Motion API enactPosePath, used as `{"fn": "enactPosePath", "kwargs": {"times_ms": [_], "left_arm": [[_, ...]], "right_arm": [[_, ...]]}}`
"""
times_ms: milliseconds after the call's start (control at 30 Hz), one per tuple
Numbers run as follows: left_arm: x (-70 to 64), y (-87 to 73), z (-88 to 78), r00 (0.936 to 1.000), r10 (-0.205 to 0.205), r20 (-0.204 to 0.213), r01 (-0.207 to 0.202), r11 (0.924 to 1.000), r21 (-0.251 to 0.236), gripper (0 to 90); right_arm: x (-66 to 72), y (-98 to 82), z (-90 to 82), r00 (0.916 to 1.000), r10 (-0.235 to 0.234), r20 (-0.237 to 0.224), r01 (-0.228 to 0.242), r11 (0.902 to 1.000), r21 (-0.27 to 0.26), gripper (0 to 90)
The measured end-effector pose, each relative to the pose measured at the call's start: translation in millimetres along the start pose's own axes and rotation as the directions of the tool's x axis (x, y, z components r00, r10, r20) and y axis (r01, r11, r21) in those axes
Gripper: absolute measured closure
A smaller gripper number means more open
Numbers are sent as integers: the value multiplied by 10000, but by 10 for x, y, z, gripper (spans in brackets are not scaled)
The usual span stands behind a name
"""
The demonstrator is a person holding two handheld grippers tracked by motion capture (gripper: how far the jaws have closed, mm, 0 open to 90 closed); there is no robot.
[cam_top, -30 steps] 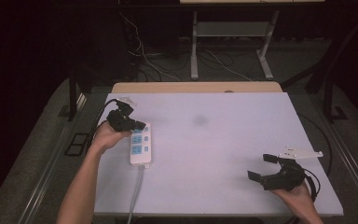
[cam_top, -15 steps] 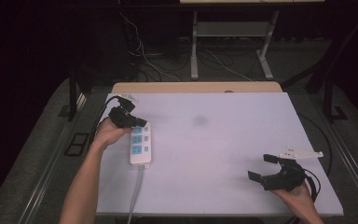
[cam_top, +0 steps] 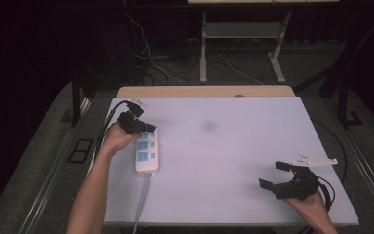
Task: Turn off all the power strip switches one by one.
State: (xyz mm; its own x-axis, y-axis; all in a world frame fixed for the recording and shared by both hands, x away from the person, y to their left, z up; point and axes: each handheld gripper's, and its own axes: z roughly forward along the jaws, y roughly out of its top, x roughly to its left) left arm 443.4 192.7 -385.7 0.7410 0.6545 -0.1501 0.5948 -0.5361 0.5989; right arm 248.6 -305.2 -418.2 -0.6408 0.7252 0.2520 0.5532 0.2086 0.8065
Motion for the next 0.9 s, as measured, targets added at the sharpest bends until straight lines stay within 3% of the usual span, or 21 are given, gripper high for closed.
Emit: {"fn": "enactPosePath", "kwargs": {"times_ms": [600, 900], "left_arm": [[85, -38, 121, 9992, -376, -124, 378, 9991, 166, 894], [62, -47, 191, 9996, -211, -198, 221, 9983, 546, 893]], "right_arm": [[-2, 3, -5, 10000, -50, -7, 50, 10000, 62, 0], [-11, 0, -16, 10000, -37, 59, 36, 9999, 110, 0]]}}
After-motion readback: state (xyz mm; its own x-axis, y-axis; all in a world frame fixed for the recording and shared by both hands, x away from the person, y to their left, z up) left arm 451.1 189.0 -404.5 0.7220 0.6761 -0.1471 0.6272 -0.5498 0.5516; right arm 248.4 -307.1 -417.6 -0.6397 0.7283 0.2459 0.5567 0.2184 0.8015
